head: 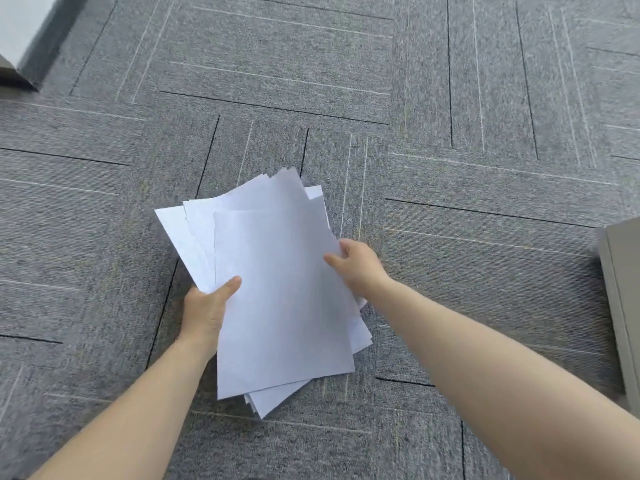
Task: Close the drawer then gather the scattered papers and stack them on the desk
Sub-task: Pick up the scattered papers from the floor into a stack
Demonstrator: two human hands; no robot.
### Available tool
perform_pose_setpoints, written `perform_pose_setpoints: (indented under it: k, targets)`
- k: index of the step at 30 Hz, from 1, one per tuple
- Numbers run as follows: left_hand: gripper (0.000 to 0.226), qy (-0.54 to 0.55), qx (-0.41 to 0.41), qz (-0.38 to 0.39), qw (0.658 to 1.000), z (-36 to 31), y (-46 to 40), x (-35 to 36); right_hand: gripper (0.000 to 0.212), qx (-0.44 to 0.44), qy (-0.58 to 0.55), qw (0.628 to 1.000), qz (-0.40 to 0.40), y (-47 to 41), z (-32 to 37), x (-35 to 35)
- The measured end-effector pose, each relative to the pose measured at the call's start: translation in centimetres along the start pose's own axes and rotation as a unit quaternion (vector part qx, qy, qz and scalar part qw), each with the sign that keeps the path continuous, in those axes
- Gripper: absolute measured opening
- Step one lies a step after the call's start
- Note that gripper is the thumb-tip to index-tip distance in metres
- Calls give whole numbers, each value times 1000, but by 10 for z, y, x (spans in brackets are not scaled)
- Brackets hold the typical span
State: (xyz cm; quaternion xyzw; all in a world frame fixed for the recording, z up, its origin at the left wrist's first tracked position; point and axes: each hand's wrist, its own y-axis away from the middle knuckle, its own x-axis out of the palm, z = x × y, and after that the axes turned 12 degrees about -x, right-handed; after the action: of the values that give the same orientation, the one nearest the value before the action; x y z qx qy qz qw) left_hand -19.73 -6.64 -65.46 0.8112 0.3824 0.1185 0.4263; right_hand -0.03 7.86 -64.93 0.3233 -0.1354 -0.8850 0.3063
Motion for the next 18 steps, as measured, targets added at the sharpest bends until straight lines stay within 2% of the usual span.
perform_pose_setpoints:
  k: [3,6,9,11,13,16,18]
  targets:
    - [39,-29,-3,-6,1000,1,-2,-1,26,4,85,996,40,-1,4,1]
    - [38,-38,6,1,999,-2,0,0,31,13,157,984,79,-3,4,-6]
    - [36,-41,19,16,999,-12,8,3,28,20,150,985,86,-1,3,-23]
    - [30,-53,30,33,998,-26,14,6,28,20,88,994,58,3,3,-37]
    - [23,-65,44,52,996,-43,24,12,37,39,-51,997,31,7,4,-54]
    - [23,-67,61,86,992,-76,49,24,54,69,-230,971,19,15,10,-79]
    - [22,-69,64,105,990,-97,69,30,49,65,-288,955,16,24,22,-95]
